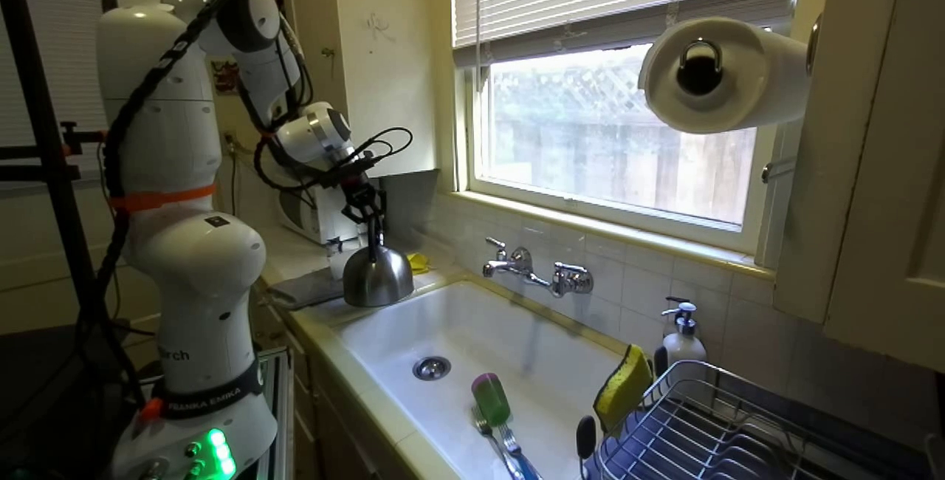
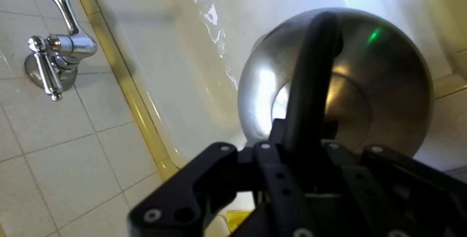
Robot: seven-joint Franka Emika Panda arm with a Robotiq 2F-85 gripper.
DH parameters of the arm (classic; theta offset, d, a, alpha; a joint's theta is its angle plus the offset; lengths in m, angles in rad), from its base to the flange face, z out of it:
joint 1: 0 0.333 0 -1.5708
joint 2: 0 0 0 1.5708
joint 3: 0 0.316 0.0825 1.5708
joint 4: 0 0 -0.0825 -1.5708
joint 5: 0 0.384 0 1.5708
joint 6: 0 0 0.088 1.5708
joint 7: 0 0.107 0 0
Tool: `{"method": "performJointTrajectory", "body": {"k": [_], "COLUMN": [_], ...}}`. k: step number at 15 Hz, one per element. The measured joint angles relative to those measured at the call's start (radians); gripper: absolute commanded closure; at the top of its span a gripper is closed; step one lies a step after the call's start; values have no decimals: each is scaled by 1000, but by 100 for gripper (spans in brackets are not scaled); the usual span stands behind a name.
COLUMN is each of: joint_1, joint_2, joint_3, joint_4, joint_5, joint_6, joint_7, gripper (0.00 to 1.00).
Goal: Remove the kettle from the sink and place it on the left side of the counter.
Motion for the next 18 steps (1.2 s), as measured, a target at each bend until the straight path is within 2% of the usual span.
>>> {"method": "performJointTrajectory", "body": {"k": [9,10,13,18], "joint_1": [-2,-6,-19,-24], "joint_2": [31,45,96,119], "joint_3": [6,4,-6,-8], "joint_4": [14,23,67,84], "joint_5": [-21,-22,-22,-24], "joint_6": [21,20,-27,-29], "joint_7": [-267,-292,-331,-336], "gripper": [97,90,90,90]}}
